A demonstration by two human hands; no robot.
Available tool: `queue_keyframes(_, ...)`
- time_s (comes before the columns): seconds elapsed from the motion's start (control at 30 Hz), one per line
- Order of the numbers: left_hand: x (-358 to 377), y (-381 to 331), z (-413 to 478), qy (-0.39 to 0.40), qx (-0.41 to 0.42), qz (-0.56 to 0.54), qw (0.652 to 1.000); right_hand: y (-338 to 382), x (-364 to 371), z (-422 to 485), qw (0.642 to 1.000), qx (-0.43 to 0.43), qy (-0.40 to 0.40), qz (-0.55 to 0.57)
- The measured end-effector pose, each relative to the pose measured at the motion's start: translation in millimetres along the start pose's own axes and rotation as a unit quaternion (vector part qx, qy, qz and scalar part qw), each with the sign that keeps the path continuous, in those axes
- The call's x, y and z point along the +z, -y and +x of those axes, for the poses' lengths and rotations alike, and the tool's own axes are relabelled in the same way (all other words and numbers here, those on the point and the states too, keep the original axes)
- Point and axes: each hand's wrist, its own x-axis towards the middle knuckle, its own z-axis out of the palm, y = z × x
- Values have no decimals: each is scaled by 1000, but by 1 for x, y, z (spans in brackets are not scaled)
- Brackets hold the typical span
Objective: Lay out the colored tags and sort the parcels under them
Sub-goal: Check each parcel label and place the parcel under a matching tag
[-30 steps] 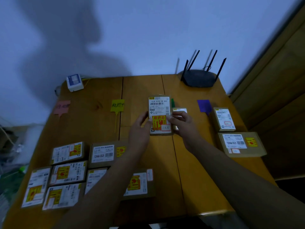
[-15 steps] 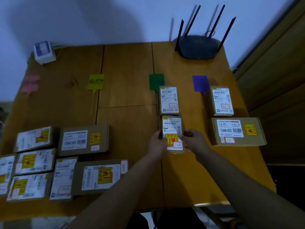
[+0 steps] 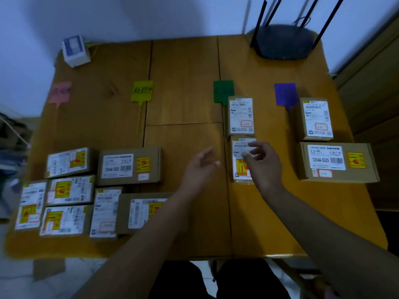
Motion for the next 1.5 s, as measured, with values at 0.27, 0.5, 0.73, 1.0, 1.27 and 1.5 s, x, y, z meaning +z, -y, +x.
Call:
queue_keyframes(0.27,-164,26,-50,176,103,425,882,55,99,-61,976,4,215,-8)
queue_keyframes(0.5,-204,86,-66,213,181,634,721,55,140,-99,977,53,204,-38)
queue_keyframes(0.73,-200,73,-72,193,259,561,762,64,111,-109,967,70,243,-35)
queue_keyframes(1.0,-256,-58,-75,116,444,603,653,122,68,-109,932,41,351,83)
queue_keyframes(1.27,-258,-125,-85,33,164,-66,984,200,71,-115,913,-25,252,319)
queue_keyframes(1.5,-239,-133,-98,63,246,-143,957,233,55,-113,907,-70,255,328)
